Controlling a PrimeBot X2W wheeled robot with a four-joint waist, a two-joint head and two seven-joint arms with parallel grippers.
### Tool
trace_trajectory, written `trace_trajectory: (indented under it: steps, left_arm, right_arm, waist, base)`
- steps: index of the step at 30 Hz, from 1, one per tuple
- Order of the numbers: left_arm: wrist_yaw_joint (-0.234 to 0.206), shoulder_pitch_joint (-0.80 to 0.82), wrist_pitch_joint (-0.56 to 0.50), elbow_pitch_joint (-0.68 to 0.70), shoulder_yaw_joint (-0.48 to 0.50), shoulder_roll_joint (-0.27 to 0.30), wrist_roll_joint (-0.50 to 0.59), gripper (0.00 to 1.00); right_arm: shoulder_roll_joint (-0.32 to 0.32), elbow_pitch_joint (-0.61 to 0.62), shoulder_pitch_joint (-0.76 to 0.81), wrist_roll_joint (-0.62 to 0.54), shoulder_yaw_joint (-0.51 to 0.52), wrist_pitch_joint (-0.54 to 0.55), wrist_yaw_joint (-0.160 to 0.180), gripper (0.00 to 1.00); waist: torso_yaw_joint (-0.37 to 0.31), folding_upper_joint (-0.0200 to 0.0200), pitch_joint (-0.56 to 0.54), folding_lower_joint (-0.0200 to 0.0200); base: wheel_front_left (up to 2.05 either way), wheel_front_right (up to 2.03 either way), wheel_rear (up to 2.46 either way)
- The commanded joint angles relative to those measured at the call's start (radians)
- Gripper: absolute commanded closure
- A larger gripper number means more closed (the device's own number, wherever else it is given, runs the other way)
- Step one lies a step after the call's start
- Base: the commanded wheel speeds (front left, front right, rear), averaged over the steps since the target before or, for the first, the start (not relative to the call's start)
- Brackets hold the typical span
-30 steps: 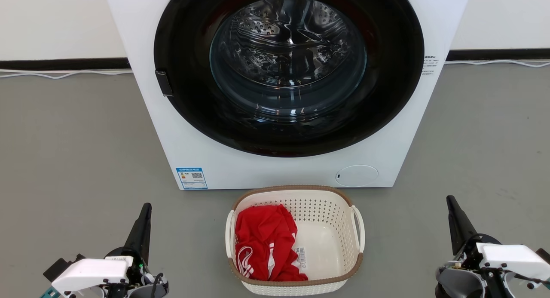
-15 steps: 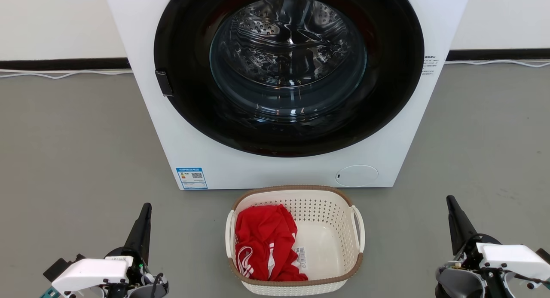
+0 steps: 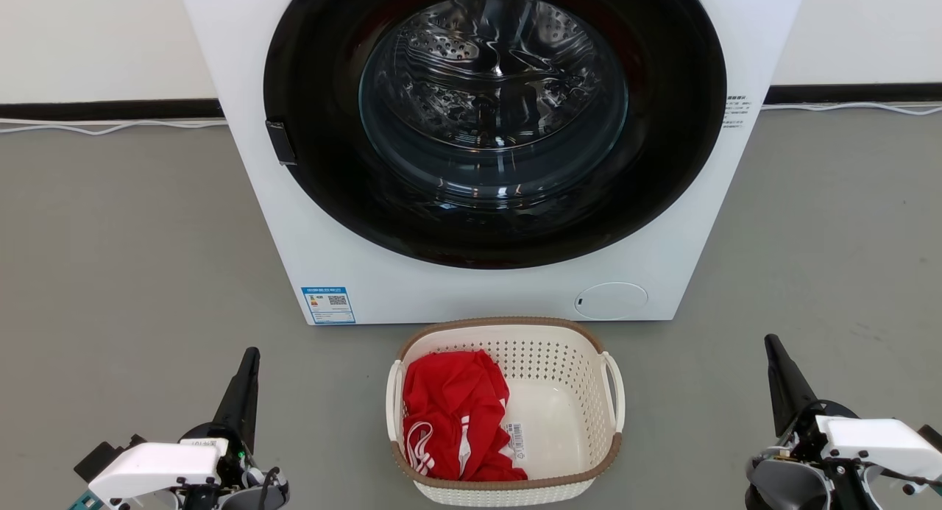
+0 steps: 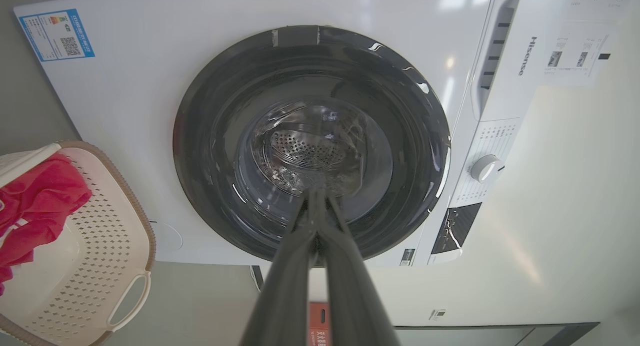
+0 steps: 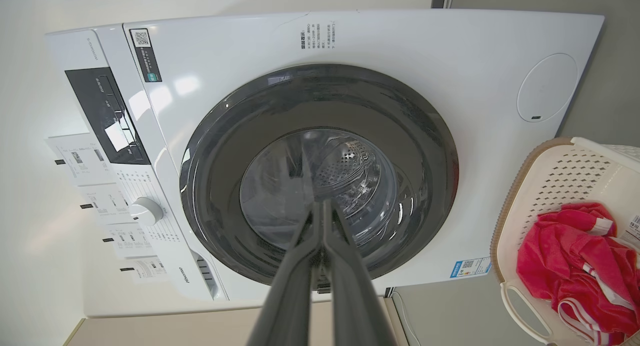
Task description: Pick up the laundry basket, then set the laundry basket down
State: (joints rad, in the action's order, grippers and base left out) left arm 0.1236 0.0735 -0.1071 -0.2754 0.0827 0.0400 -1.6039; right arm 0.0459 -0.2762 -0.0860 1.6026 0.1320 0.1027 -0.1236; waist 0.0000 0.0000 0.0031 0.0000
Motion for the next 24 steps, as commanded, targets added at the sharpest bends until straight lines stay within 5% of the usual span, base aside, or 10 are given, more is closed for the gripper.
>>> trace_trajectory:
  steps: [1, 24]
  left_arm:
    - [0.007, 0.035, -0.006, 0.030, 0.031, 0.010, -0.005, 1.00]
    - [0.007, 0.035, -0.006, 0.030, 0.031, 0.010, -0.005, 1.00]
  right_arm:
    - [0.004, 0.031, -0.022, 0.006, -0.019, 0.010, -0.007, 1.00]
    - [0.004, 0.031, -0.022, 0.006, -0.019, 0.010, -0.007, 1.00]
  waist:
    - [0.000, 0.0000, 0.000, 0.0000]
    - [0.000, 0.0000, 0.000, 0.0000]
  base:
    - [0.00, 0.00, 0.00]
    - [0.00, 0.00, 0.00]
